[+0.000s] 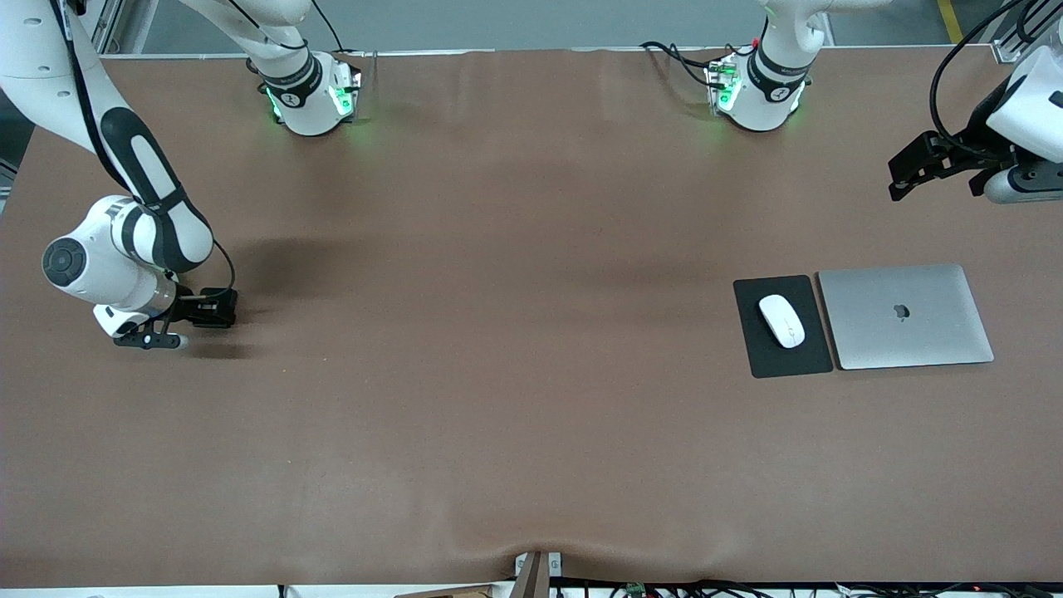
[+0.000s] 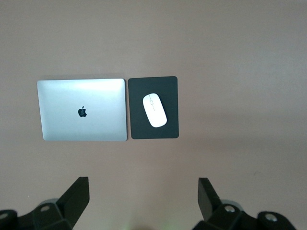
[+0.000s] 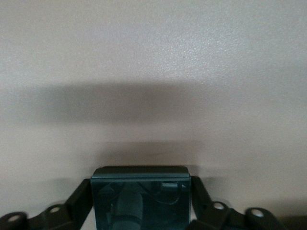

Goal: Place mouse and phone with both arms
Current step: 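Carry the black phone with the right gripper toward the green toy, then lower the phone beside the green toy and open the right gripper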

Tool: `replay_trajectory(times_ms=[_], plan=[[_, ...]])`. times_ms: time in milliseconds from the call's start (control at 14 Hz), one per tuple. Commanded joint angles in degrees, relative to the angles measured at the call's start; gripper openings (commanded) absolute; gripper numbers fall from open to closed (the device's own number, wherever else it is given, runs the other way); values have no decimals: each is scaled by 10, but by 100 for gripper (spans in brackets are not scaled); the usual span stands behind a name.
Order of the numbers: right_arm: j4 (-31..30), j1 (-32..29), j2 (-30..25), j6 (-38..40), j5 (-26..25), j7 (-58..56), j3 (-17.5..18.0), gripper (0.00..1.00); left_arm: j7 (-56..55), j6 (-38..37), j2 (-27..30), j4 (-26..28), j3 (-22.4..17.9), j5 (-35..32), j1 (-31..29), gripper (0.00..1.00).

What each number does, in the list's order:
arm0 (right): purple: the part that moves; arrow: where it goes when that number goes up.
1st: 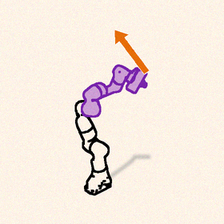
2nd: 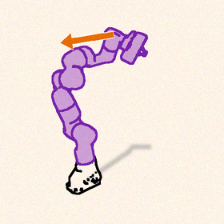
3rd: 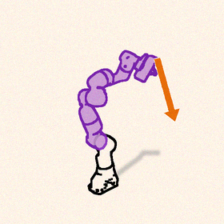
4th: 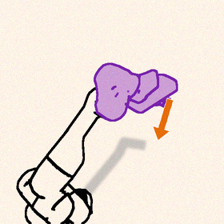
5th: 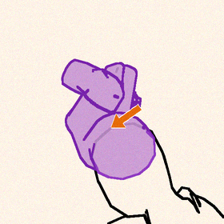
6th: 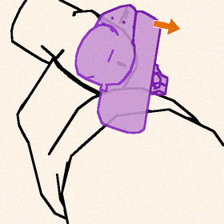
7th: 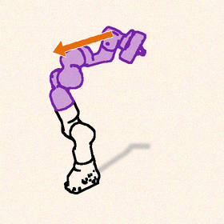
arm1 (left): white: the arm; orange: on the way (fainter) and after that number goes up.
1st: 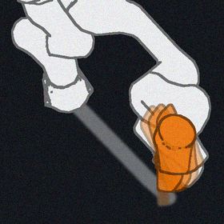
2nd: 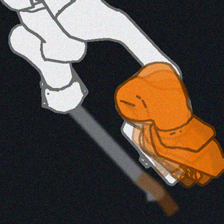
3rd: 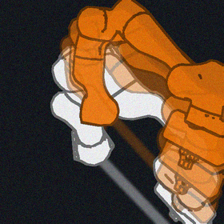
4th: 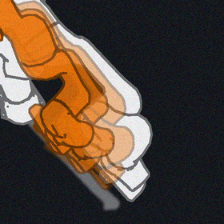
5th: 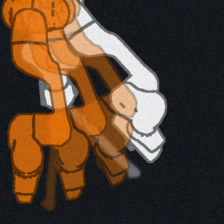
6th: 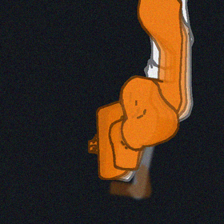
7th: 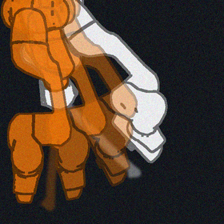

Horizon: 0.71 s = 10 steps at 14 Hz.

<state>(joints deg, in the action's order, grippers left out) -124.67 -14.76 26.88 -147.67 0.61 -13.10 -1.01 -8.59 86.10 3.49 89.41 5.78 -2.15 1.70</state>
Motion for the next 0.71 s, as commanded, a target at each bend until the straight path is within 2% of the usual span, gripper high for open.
replay_trajectory(times_ms=[0, 143, 429, 643], plan=[[-3, -10, -10, 4, -6, -1, 11, 100, 1, -5, 9, 7, -1, 14, -3, 100], [12, -5, -26, 44, -6, 2, 12, 100, 2, -5, 10, 5, -1, 14, -3, 100], [94, 10, -48, 176, -6, 8, 14, 100, 1, -5, 9, 5, -1, 14, -3, 100], [134, 25, -74, 247, -6, 19, 14, 100, 1, -5, 9, 5, -1, 14, -4, 100]])
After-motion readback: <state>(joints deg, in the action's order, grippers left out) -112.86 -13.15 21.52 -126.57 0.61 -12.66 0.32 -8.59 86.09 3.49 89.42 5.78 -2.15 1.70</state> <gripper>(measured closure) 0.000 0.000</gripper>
